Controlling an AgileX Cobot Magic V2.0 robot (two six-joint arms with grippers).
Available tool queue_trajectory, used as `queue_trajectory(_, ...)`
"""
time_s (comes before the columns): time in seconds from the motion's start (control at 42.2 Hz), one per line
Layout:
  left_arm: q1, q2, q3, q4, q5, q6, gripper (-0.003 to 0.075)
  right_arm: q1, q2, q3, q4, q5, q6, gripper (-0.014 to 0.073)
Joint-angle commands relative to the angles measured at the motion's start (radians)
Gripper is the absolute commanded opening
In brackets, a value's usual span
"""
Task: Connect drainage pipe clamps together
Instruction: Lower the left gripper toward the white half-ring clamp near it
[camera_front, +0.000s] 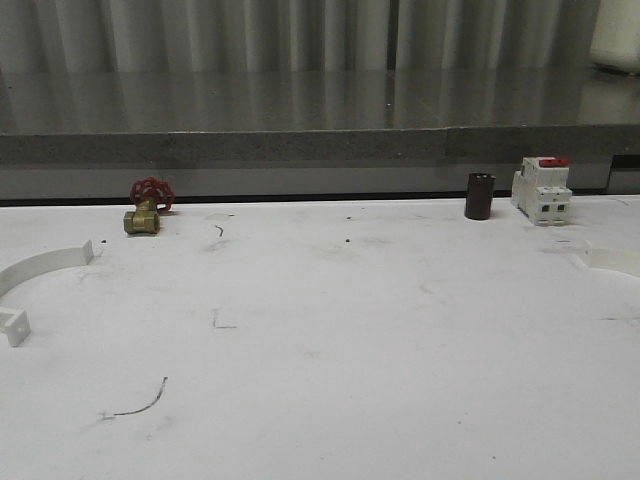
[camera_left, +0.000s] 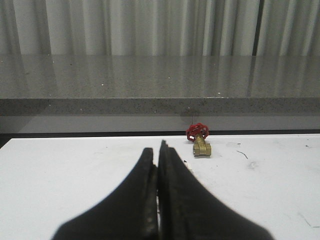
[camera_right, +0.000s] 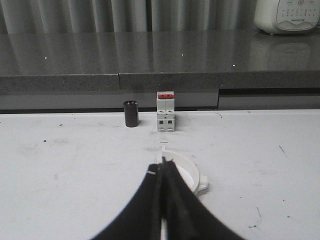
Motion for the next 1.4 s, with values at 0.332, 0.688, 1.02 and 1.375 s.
queue_trajectory(0.332,0.001,-0.012,0.023,-0.006,-0.083,-0.002,-0.002,-0.004,-0.016,-0.005,-0.096,-0.088,-0.029,-0.012)
queue_trajectory(0.688,0.001,-0.012,0.021,-0.006,-0.154,-0.002,-0.002,-0.004,-0.016,-0.005,-0.089,-0.111,-0.029,-0.012)
queue_trajectory(1.02,0.001,0.014,-0.202,-0.006,-0.115,-0.002,-0.002,-0.004,0.001,-0.242,0.002,0.079,-0.014,-0.012)
queue_trajectory(1.375,0.001,0.284,-0.629,-0.006,0.335,-0.002,-0.002,-0.004,0.256,-0.627,-0.024,0.359,-0.014,-0.012)
